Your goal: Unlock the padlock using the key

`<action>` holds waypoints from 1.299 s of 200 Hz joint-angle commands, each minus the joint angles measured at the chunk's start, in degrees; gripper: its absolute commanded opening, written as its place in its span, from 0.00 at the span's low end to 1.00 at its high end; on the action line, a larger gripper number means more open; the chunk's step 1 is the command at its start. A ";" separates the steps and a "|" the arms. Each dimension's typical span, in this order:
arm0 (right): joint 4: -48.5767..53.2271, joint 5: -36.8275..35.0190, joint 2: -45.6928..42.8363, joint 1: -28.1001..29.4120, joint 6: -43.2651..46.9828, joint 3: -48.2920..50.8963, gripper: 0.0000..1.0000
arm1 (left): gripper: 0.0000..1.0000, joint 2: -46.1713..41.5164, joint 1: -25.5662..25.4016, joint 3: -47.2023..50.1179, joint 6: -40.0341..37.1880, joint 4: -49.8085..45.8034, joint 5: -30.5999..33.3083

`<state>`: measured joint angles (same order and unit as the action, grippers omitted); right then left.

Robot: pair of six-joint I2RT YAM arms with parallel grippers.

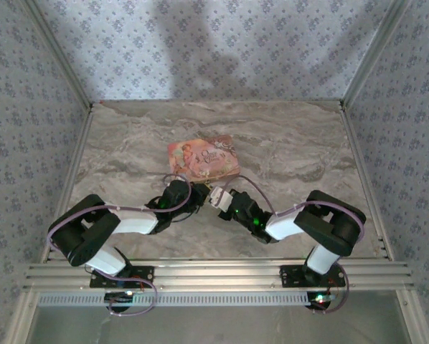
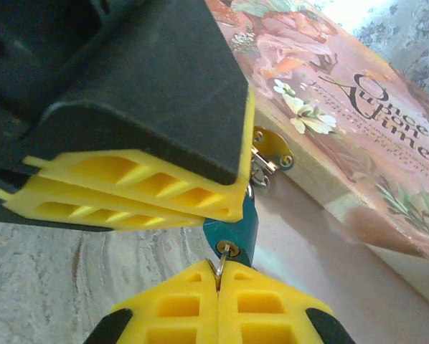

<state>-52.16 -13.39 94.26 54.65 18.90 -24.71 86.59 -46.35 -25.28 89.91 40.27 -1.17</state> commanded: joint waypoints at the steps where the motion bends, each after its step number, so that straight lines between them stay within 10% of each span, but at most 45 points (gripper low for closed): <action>1: 0.39 1.93 -0.88 -1.15 -8.59 -2.25 0.00 | 0.12 1.70 -0.45 0.31 3.74 -4.46 -4.49; 157: 0.71 11.58 0.84 -5.80 -25.99 -1.68 0.00 | 0.20 1.94 -0.33 0.65 2.64 -5.72 -4.29; 260: 0.24 11.09 1.72 -6.03 -26.10 -1.20 0.00 | 0.49 -18.69 6.54 -2.92 -10.82 -33.54 -3.02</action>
<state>-51.27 -1.67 94.96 49.25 -5.61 -25.12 73.30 -42.35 -25.67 85.54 20.47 -3.81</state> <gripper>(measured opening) 0.065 0.464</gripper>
